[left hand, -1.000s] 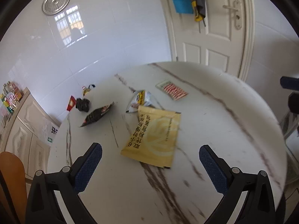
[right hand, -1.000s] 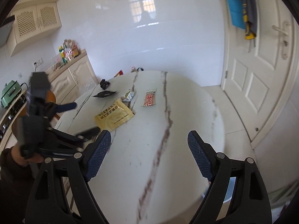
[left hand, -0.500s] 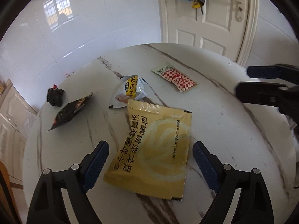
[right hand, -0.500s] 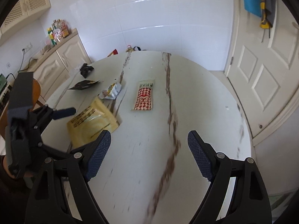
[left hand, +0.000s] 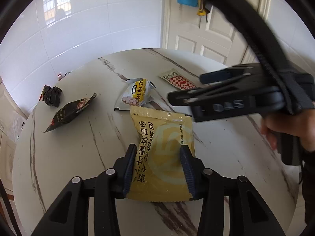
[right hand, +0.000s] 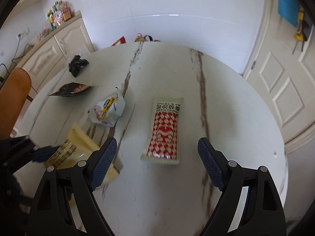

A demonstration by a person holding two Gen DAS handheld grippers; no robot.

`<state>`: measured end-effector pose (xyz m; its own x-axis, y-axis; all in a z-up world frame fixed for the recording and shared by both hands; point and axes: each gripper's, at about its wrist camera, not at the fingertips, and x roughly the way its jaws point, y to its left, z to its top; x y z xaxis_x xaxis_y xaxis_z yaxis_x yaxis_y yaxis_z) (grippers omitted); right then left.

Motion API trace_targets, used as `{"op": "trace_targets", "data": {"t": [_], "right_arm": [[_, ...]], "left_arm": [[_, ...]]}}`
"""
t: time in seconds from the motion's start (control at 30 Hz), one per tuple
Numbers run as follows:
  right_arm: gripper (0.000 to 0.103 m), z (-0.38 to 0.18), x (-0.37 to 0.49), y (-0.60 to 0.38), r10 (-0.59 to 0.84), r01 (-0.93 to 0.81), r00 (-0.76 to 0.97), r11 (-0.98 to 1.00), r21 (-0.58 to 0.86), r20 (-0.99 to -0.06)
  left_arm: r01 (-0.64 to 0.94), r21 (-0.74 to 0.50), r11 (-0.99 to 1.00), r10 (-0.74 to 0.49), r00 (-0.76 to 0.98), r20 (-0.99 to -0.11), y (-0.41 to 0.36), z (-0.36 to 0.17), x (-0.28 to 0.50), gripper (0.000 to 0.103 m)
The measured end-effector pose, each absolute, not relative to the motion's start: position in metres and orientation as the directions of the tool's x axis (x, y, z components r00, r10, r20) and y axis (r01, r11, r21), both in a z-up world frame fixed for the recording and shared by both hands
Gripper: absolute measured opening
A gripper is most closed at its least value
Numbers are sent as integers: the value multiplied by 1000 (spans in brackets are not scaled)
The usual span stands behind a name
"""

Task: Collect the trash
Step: 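Grasp the yellow snack bag with the left gripper while the right gripper grasps the red-checked packet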

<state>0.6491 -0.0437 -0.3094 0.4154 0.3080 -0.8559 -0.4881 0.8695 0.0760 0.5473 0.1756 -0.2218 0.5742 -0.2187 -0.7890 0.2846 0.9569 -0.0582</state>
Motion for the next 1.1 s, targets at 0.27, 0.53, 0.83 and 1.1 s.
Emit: {"op": "trace_targets", "data": {"t": [0.27,0.53,0.83,1.1], "right_arm": [[27,-308,649,-38,283,-534,438,845,6,-853],[11,-304,638,-58,337,-556,401,829,66,-852],[11,-285,602,-88,445,-577,381,799,168,-810],[11,-283,596,-101,483,-566,371,795,219,-793]], "left_arm": [[270,-110,957,-249,559,-791,187,-218,544,36],[215,-152,965,-249,560,-790,194,-208,536,60],[232,-56,971,-176,537,-825,160,-210,533,80],[243,-2,970,-147,582,-800,147,-209,529,50]]}}
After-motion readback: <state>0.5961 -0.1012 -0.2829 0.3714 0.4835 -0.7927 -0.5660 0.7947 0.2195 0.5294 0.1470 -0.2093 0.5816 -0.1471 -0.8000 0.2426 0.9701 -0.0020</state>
